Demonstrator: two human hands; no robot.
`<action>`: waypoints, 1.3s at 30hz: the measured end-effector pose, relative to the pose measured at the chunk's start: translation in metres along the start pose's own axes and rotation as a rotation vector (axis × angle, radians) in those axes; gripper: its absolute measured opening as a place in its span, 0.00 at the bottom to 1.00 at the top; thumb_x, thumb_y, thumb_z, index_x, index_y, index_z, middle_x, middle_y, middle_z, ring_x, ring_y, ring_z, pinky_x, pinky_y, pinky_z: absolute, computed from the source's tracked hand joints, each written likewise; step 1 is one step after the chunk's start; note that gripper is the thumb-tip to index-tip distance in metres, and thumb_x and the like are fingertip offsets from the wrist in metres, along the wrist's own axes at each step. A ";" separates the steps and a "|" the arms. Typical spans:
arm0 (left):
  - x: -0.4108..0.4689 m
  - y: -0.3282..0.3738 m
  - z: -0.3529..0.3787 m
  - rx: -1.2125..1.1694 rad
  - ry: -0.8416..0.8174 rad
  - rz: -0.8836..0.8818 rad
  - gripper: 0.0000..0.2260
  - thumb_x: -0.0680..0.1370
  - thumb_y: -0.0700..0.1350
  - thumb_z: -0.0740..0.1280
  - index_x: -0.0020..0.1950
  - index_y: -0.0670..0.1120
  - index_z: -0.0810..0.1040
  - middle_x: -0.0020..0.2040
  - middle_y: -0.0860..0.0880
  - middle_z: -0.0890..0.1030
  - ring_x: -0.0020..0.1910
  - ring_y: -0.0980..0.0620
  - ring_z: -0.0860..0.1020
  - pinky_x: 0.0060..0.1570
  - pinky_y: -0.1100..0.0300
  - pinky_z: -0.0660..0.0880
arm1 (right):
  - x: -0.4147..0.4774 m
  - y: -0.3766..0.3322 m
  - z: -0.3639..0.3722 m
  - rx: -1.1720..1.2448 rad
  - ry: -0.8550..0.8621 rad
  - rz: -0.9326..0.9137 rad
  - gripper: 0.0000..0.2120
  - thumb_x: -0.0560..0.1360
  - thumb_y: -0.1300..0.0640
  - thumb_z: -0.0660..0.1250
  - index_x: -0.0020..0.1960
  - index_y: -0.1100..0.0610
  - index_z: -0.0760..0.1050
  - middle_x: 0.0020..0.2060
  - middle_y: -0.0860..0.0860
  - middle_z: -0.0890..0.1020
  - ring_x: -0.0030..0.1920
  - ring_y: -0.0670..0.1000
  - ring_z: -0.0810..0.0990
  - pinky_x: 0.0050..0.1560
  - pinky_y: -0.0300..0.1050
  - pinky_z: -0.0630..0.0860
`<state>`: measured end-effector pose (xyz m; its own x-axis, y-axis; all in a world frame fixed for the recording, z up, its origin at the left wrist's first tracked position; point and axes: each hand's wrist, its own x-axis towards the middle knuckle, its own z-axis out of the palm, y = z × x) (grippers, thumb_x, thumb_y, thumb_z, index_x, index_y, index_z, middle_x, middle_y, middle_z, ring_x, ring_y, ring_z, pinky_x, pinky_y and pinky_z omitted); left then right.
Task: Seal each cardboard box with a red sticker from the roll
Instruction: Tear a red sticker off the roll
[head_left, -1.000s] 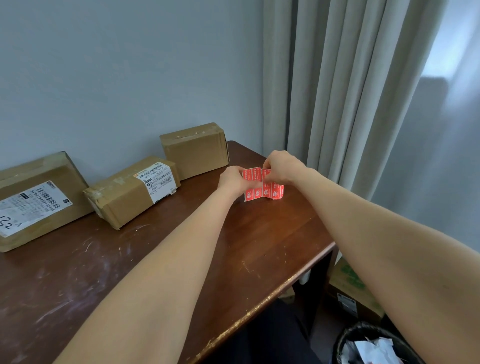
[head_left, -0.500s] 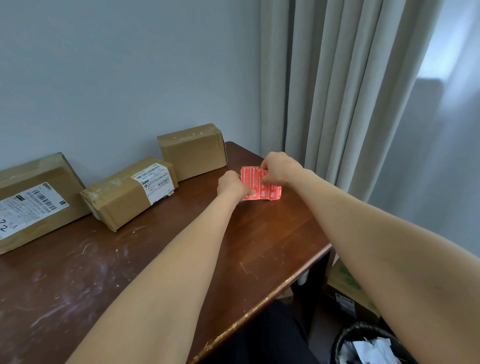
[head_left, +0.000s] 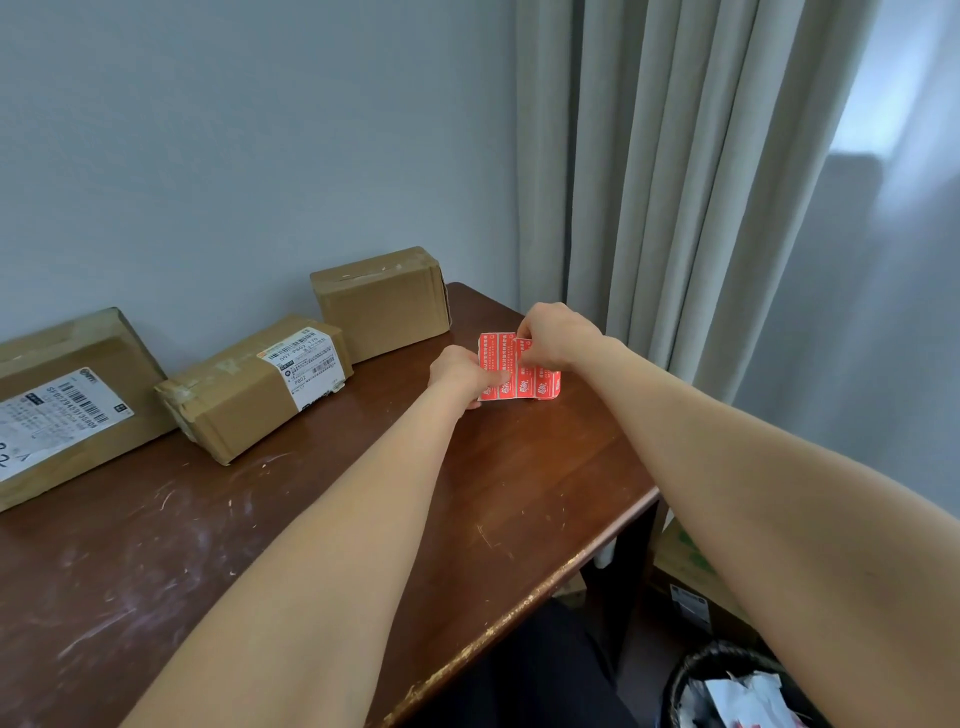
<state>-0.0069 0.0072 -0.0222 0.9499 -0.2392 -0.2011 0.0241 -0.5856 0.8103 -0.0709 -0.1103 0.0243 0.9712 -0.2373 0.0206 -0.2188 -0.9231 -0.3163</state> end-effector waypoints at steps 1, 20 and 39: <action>0.000 0.000 0.000 -0.001 -0.003 0.003 0.22 0.71 0.46 0.75 0.63 0.43 0.76 0.57 0.43 0.81 0.54 0.47 0.81 0.52 0.53 0.80 | 0.000 0.000 0.000 0.000 -0.002 0.000 0.18 0.76 0.54 0.69 0.64 0.58 0.76 0.56 0.55 0.82 0.52 0.55 0.82 0.53 0.49 0.79; -0.002 -0.003 -0.017 0.191 0.186 -0.011 0.16 0.73 0.48 0.73 0.57 0.43 0.77 0.54 0.43 0.81 0.46 0.48 0.82 0.45 0.56 0.81 | -0.004 0.006 -0.002 -0.029 0.016 0.012 0.15 0.77 0.58 0.66 0.63 0.56 0.77 0.58 0.57 0.80 0.55 0.57 0.81 0.50 0.50 0.80; -0.017 0.006 -0.033 0.158 0.120 0.100 0.19 0.75 0.47 0.72 0.63 0.43 0.76 0.57 0.43 0.80 0.51 0.48 0.81 0.46 0.57 0.80 | -0.018 0.010 -0.006 -0.137 0.039 0.086 0.35 0.70 0.42 0.73 0.71 0.52 0.66 0.64 0.52 0.76 0.61 0.56 0.77 0.54 0.53 0.77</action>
<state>-0.0121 0.0335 0.0044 0.9756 -0.2140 -0.0499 -0.1121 -0.6798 0.7248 -0.0913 -0.1172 0.0266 0.9445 -0.3264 0.0364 -0.3144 -0.9308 -0.1863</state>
